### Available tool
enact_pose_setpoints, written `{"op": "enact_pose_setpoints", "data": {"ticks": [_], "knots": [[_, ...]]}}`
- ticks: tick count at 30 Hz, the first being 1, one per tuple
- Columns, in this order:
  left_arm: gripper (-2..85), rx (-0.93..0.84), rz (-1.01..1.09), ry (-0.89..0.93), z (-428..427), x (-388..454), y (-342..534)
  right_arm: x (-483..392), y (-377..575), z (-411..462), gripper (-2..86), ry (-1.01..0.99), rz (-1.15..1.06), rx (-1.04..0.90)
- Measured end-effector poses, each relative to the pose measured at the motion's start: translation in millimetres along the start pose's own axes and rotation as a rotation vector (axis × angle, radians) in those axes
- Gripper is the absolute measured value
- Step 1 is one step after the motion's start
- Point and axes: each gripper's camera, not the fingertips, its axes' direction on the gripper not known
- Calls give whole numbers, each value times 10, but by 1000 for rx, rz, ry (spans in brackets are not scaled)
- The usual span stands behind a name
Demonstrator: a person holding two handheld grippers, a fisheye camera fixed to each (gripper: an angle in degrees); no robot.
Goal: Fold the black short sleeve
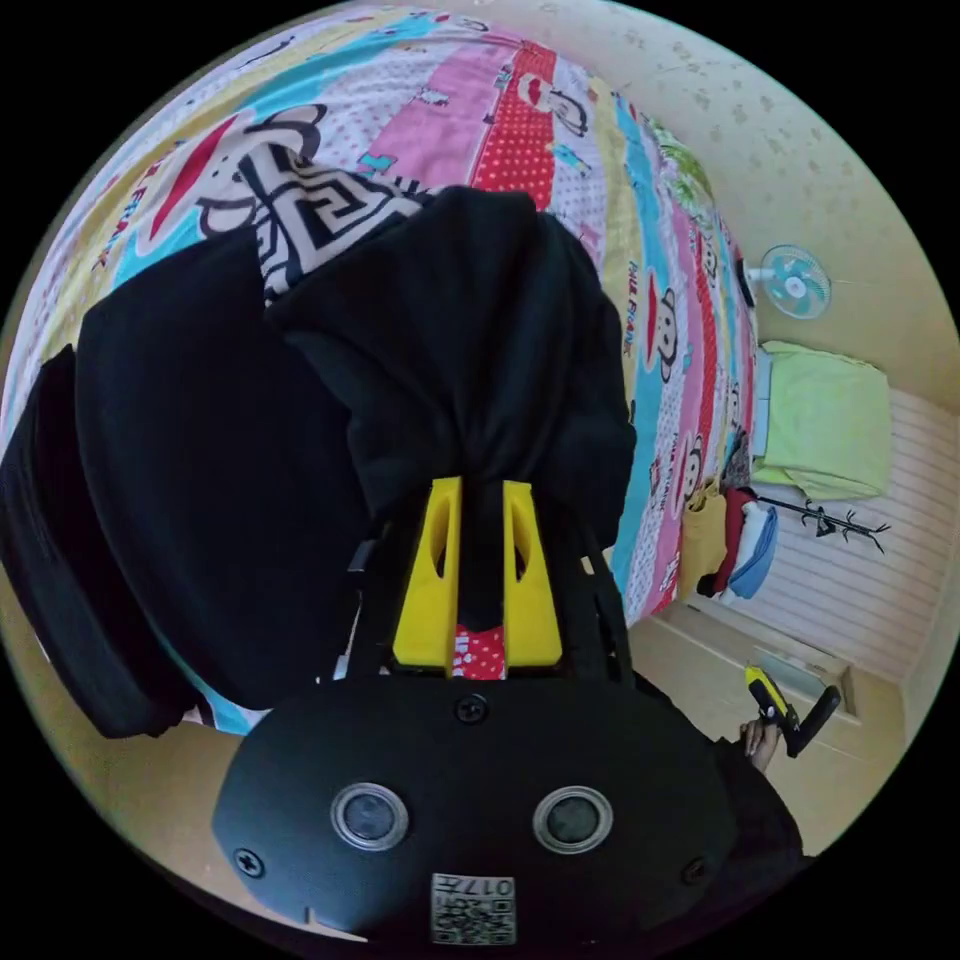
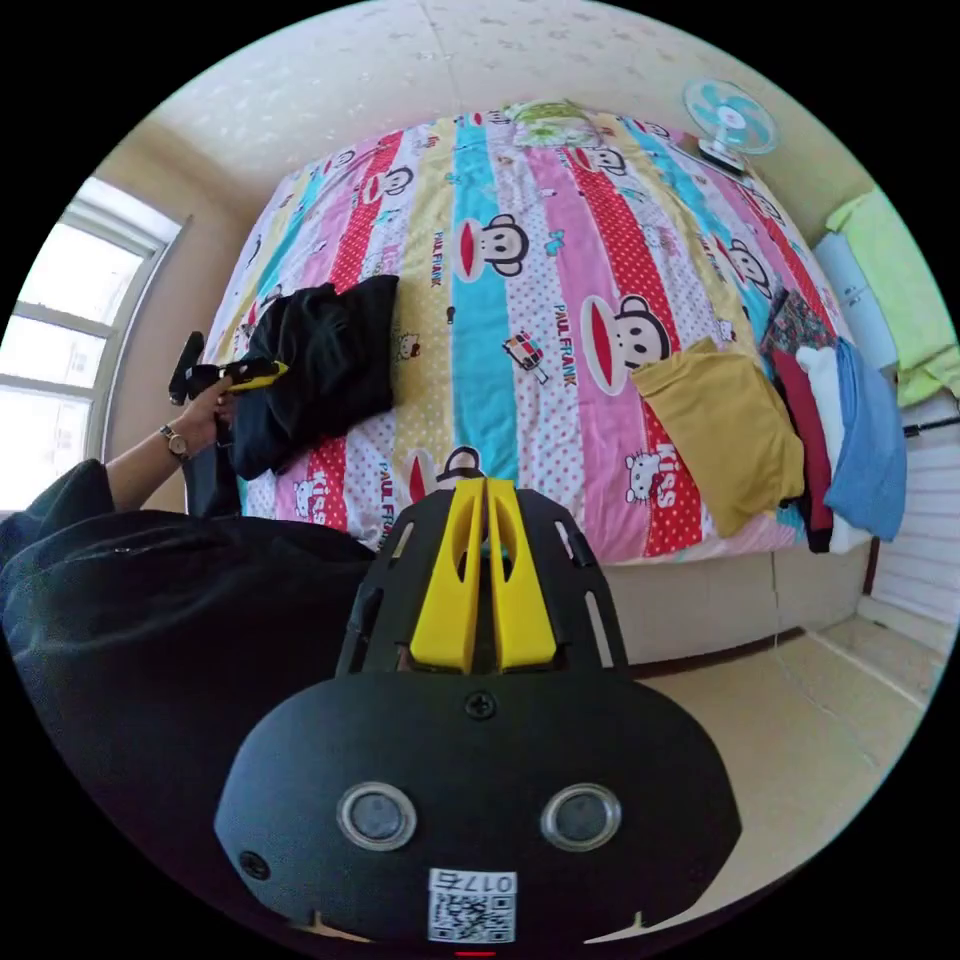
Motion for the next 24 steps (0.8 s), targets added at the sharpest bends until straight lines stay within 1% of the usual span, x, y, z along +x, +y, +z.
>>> {"op": "enact_pose_setpoints", "data": {"ticks": [2,4,5,6,7,9,10,12,13,14,16,17,18,19,21,23,24], "knots": [[44,42,32,56,-58,13,149,-9,104,88,3,27,68,-26],[22,22,70,145,-166,-25,290,-55,214,196,3,25,138,-45],[12,37,116,184,-318,-66,435,-75,233,219,3,17,146,-45],[4,78,154,179,-522,-139,642,-122,254,272,3,6,158,-51],[2,90,152,152,-621,-196,754,-180,250,343,3,10,161,-67],[-5,112,27,-28,-990,-555,1207,-280,197,474,3,31,152,-109],[-6,124,-14,-50,-1072,-668,1332,-357,135,563,3,48,138,-136],[-7,156,-275,-268,-1364,-1187,1861,-501,3,685,3,69,104,-163],[-6,159,-314,-291,-1422,-1302,1979,-613,-107,759,3,76,72,-178],[-4,174,-369,-277,-1521,-1495,2180,-674,-166,796,3,78,53,-186],[5,245,-394,-134,-1651,-1661,2393,-936,-402,917,3,88,-24,-212],[17,290,-365,0,-1696,-1669,2429,-1009,-462,941,3,91,-46,-218],[56,314,-335,112,-1712,-1604,2386,-1149,-570,980,3,93,-89,-227],[76,323,-315,157,-1713,-1540,2342,-1286,-664,1007,3,98,-127,-233],[113,360,-211,282,-1690,-1126,2070,-1483,-773,1025,3,106,-180,-231],[128,377,-154,317,-1643,-771,1814,-1658,-838,1024,3,112,-223,-226],[135,382,-134,299,-1595,-549,1626,-1755,-852,1014,4,116,-250,-223]]}}
